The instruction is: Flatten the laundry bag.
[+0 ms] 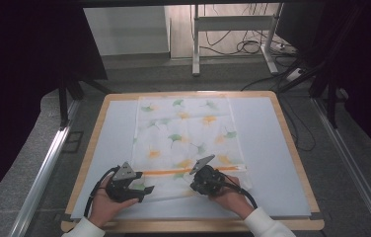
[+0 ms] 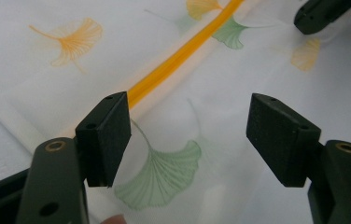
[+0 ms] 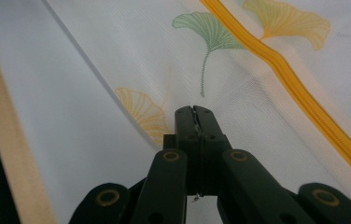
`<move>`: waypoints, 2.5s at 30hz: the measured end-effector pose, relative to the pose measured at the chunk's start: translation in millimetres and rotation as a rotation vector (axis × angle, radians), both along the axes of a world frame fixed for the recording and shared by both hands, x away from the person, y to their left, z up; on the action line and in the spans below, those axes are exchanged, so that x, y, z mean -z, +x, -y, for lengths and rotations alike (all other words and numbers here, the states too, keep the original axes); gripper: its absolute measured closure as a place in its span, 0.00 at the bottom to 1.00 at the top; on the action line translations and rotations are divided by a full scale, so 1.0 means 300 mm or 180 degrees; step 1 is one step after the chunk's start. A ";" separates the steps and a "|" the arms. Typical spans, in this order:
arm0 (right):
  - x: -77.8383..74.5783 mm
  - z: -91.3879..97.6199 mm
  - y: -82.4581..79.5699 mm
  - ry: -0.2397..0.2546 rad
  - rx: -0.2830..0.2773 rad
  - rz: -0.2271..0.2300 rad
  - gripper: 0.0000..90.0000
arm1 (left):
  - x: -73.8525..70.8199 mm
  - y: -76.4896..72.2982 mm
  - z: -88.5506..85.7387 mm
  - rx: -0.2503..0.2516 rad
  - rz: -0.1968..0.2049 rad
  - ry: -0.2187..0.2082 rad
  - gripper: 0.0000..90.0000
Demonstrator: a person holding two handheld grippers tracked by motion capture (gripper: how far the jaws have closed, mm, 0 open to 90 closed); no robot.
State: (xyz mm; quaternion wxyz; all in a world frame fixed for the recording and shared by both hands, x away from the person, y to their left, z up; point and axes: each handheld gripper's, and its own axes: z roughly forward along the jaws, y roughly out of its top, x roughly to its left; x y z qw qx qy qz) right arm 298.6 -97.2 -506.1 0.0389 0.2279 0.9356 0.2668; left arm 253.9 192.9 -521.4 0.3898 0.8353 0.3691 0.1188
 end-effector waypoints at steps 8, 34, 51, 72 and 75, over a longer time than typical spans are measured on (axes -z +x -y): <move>-0.008 -0.029 -0.083 0.0081 -0.0196 -0.0078 1.00 | -0.004 -0.003 -0.003 -0.0014 0.0015 -0.0026 0.34; -0.103 0.164 -0.066 0.0638 0.0408 0.0186 0.48 | 0.002 0.016 -0.022 -0.0048 -0.0016 -0.0112 0.33; -0.077 0.483 0.000 0.0805 0.1173 0.0347 0.82 | -0.006 0.015 0.002 0.0012 0.0086 -0.0142 0.34; -0.041 0.501 -0.122 0.0721 0.0999 0.0187 0.99 | -0.023 0.048 0.086 0.0164 0.0057 -0.0074 0.36; -0.033 0.514 -0.129 0.0698 0.1023 0.0171 0.99 | -0.028 0.056 0.108 0.0202 0.0038 -0.0105 0.36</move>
